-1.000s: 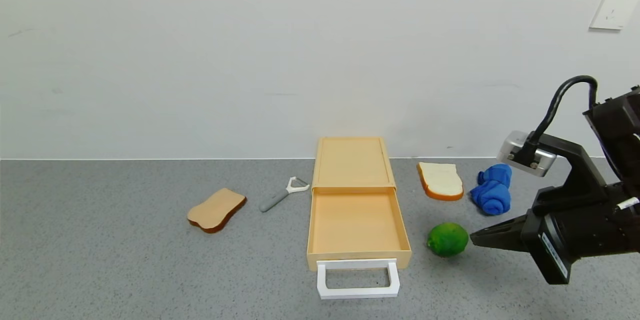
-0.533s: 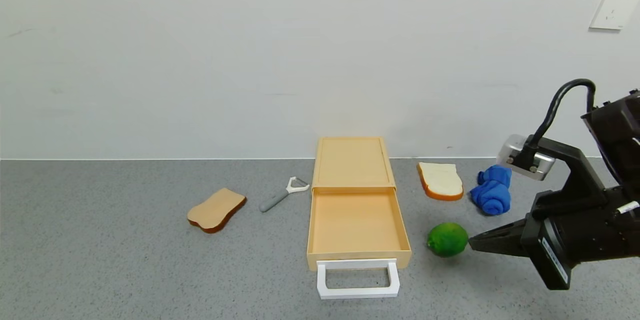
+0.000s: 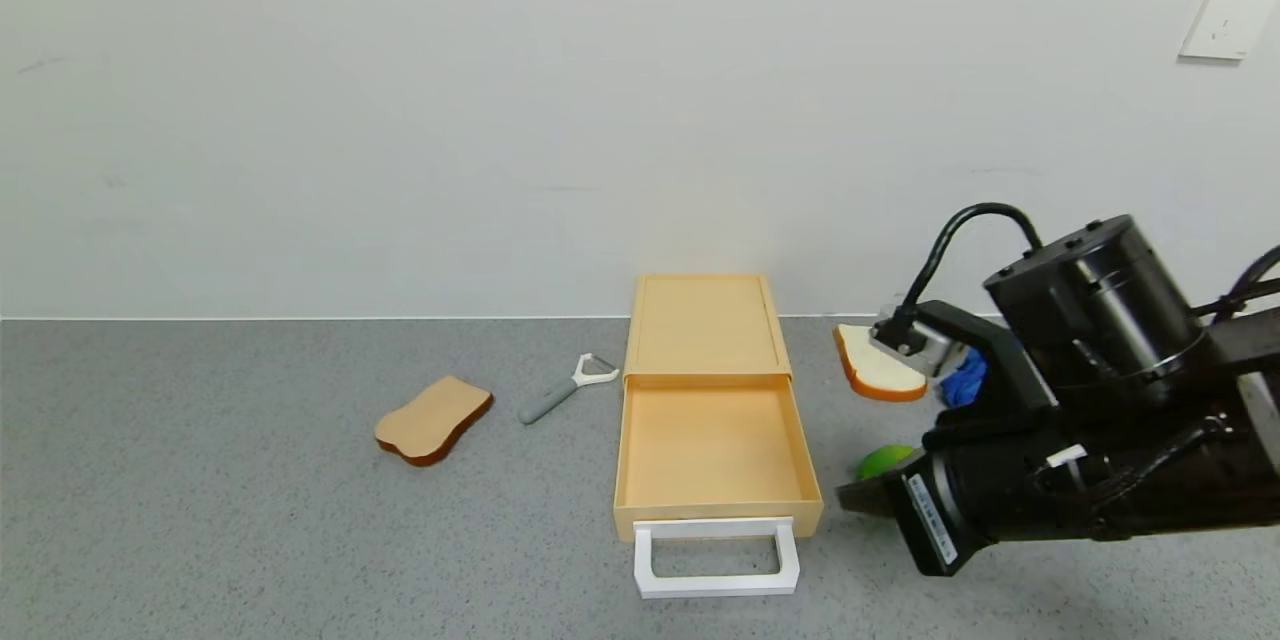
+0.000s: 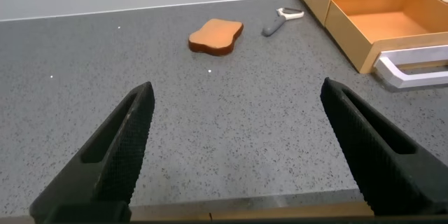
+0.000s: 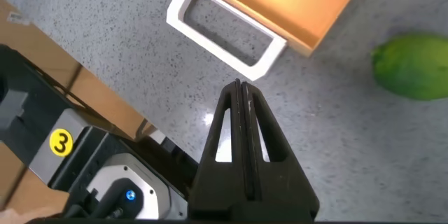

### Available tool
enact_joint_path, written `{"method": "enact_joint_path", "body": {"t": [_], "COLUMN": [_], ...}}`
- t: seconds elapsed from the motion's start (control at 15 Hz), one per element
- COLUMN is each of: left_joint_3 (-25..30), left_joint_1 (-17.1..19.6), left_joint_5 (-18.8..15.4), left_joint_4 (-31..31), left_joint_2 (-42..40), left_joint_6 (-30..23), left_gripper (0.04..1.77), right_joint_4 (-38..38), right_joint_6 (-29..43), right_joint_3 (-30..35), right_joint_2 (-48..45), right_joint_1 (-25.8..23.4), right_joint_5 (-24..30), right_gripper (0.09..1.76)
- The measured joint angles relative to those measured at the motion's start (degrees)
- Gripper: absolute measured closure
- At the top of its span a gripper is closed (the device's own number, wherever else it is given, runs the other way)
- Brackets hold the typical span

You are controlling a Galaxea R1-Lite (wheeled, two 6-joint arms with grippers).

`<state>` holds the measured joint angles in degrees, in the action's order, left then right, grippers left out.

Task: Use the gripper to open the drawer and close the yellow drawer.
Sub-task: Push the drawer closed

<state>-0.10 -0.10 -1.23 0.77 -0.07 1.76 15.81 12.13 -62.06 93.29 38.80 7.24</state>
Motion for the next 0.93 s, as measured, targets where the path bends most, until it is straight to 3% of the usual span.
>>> {"method": "enact_joint_path", "body": {"t": [0.6,0.93], "left_joint_3": [0.0,0.0], "left_joint_1": [0.0,0.0], "left_joint_5": [0.0,0.0], "left_joint_4": [0.0,0.0], "left_joint_2": [0.0,0.0], "left_joint_6": [0.0,0.0], "left_gripper": [0.09,0.09], "right_joint_4": [-0.9,-2.56], "right_joint_6": [7.05,13.2], "right_joint_3": [-0.78,-1.8], "right_joint_2": [10.75,17.26], "right_joint_1": [8.22,13.02], "right_joint_5": [-3.15,-7.55], "right_gripper": [1.73,1.73]}}
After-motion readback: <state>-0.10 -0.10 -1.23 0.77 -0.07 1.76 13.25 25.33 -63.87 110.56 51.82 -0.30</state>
